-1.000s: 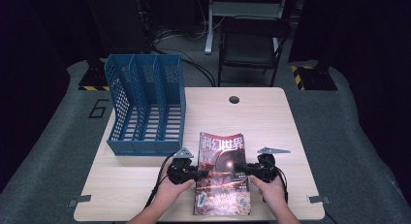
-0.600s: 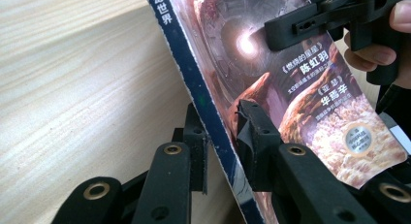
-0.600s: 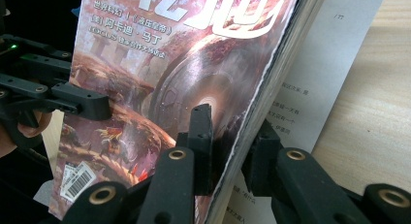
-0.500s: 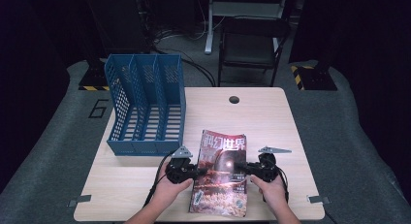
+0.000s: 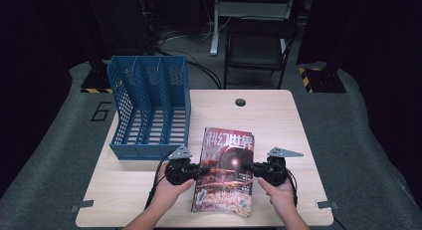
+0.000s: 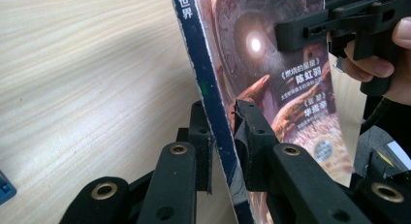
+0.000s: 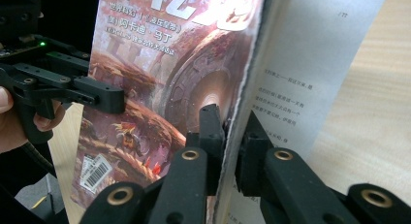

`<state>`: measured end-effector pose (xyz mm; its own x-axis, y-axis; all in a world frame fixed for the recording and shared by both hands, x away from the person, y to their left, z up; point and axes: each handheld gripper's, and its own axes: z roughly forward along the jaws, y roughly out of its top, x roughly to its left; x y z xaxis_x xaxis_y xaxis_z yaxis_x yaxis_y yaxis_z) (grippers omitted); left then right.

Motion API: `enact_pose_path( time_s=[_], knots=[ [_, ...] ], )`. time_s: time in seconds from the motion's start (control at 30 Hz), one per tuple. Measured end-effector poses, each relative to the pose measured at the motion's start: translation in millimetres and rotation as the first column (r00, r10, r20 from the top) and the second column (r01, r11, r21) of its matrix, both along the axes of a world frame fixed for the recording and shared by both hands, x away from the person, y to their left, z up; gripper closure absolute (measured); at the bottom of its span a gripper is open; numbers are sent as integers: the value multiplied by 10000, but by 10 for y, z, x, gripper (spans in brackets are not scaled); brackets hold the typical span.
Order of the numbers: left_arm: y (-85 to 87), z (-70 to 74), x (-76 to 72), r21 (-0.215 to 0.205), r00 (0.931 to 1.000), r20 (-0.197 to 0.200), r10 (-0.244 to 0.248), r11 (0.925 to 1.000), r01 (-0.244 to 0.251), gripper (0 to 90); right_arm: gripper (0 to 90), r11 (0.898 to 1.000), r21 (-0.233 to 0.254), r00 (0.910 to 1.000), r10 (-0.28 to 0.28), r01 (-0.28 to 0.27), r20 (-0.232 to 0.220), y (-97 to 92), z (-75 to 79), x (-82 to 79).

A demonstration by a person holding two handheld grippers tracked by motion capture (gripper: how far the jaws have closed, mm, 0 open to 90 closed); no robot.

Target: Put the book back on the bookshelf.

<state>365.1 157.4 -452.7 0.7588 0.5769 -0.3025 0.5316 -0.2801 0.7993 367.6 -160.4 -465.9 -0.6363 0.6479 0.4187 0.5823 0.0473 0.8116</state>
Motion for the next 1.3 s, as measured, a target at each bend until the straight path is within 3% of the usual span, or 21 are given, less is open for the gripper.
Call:
enact_pose_path(
  time_s=[0.17, 0.33, 0.53, 0.67, 0.7, 0.73, 0.77, 0.83, 1.1, 1.3],
  knots=[
    [-1, 36, -8, -70, 9999, 90, -124, 9999, 125, 788, 863, 10000, 31, 9990, 68, -70, 435, -29, 86, -5],
    [-7, 90, -28, 214, 9985, 360, -423, 9989, 416, 788, 863, 10000, -22, 9976, 45, -43, 687, -23, 139, -27],
    [-15, 116, -60, 339, 9975, 567, -414, 9986, 395, 789, 864, 10000, -61, 9954, 79, -73, 958, -18, 202, -35],
    [-10, 146, -70, 518, 9946, 894, -529, 9975, 484, 790, 865, 9999, -112, 9933, 76, -63, 1151, -19, 233, -41],
    [-11, 170, -95, 507, 9922, 1177, -401, 9981, 343, 791, 865, 9999, -114, 9891, 47, -31, 1469, -15, 268, -60],
    [-11, 170, -95, 507, 9922, 1177, -401, 9981, 343, 794, 865, 9999, -114, 9891, 47, -31, 1469, -15, 268, -60],
    [-2, 179, -94, 541, 9897, 1367, -421, 9979, 350, 799, 864, 9999, -121, 9839, -46, 69, 1788, -7, 304, -86],
    [-3, 158, -95, 544, 9903, 1340, -357, 9981, 287, 805, 864, 9998, -152, 9796, -55, 88, 2008, 1, 315, -87],
    [7, 115, -97, 475, 9911, 1309, -247, 9987, 186, 816, 861, 9995, -288, 9785, -47, 109, 2063, 26, 294, -86],
    [18, 68, -106, 0, 9946, 1032, 53, 10000, -53, 830, 811, 9998, -7, 9822, -176, 180, 1869, -11, 241, -69]
  ],
)
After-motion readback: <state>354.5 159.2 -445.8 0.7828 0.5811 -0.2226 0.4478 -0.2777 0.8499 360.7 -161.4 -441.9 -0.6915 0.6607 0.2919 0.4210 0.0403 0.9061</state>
